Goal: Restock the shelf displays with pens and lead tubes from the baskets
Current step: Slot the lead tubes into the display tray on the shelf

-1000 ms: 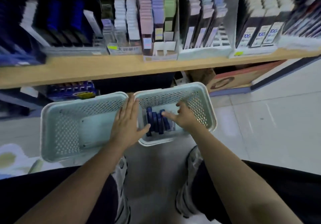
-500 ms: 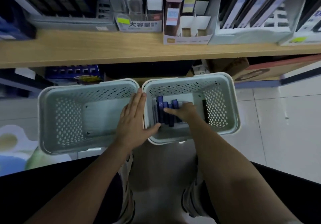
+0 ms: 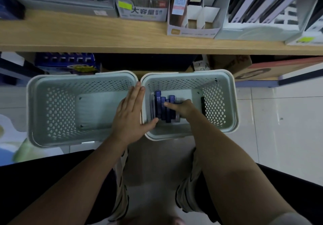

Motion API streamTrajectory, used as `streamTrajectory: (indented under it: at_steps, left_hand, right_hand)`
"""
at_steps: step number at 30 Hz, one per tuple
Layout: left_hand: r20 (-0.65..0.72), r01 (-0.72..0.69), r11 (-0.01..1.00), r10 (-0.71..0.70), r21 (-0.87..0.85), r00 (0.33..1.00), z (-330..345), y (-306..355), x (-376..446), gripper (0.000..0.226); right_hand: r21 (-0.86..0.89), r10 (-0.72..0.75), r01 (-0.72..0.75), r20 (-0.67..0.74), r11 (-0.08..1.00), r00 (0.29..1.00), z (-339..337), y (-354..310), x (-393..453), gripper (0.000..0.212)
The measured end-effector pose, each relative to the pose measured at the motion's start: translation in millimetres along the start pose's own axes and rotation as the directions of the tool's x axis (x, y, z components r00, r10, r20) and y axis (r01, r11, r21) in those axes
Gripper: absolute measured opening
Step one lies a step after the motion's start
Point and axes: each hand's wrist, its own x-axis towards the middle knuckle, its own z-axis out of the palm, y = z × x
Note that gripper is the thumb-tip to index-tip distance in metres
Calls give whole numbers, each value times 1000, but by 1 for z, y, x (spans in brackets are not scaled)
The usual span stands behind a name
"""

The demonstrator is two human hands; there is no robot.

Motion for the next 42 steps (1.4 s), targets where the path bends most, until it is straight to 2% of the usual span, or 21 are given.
streamTrajectory:
  at_steps: [1,3,7,10,14,15,16,18,19,20,21,23,24,27,29,32,35,37,39,42]
  left_hand:
    - [0,-2,1000,2,0,1000,1,0,-1,103]
    - [-9,-3,1000,3,2,1000,1,-1,-3,102]
    - [-8,-1,1000,1,7,1000,2,-1,-2,103]
    - [3,3,1000,-3,-3,1000,2,-2,-2,103]
    - [-2,-3,1000,3,-11,1000,2,-2,-2,102]
    - [-3,-3,1000,3,-15,1000,2,-2,-2,102]
    - [-3,-2,1000,2,-15,1000,2,-2,-2,102]
    - [-2,1,1000,-1,-12,1000,2,-2,-2,102]
    - [-1,1,1000,-1,-12,1000,2,-2,-2,102]
    - [-2,1,1000,-1,-12,1000,2,-2,-2,102]
    - [-4,1,1000,-1,-12,1000,2,-2,-2,101]
    - [-8,-3,1000,3,-12,1000,3,-2,-2,101]
    - [-10,-4,1000,4,-13,1000,3,-2,-2,101]
    - [-17,-8,1000,8,-17,1000,3,-3,-2,101]
    - [-17,-9,1000,8,-24,1000,3,-3,-2,100]
    - [-14,-10,1000,9,-29,1000,3,-3,-3,100]
    - [-21,-24,999,23,-29,1000,3,-4,-2,99]
    - [-19,-24,999,24,-36,1000,3,-3,-2,99]
    - [-13,-18,999,17,-44,1000,2,-2,-2,98]
    - [-3,-11,999,11,-41,1000,2,0,-2,98]
  right_hand:
    - [33,-13,12,25,999,1000,2,0,-3,91]
    - [48,1,-4,64,999,998,8,-1,-7,82]
    - [-13,3,-2,76,1000,997,13,-4,-5,91]
    - [-1,4,-4,55,1000,998,15,4,7,123]
    - [26,-20,17,89,1000,996,18,16,25,126]
    - [39,-29,25,86,999,996,15,12,19,120]
    - [40,-32,29,96,999,995,13,7,10,104]
    - [43,-68,63,132,997,989,10,-5,-10,54]
    - [34,-82,78,150,996,985,11,-6,-11,39]
    - [10,-81,81,172,997,982,11,-8,-14,38]
    - [-11,-75,78,189,997,979,13,-7,-13,50]
    - [-84,-33,50,195,995,980,17,-3,-4,89]
    - [-124,-14,37,186,992,982,19,-5,-5,96]
    - [-258,-4,33,111,966,994,25,-14,-16,101]
    - [-285,-3,21,63,958,998,29,-18,-15,106]
    - [-225,-53,57,23,973,998,27,-19,-10,89]
    - [-133,-177,172,-27,976,984,19,-16,-5,77]
    - [-90,-187,184,-36,979,982,15,-11,-3,66]
    - [-62,-188,185,-43,981,981,10,-6,1,38]
    - [8,-157,157,40,988,987,7,-6,-4,33]
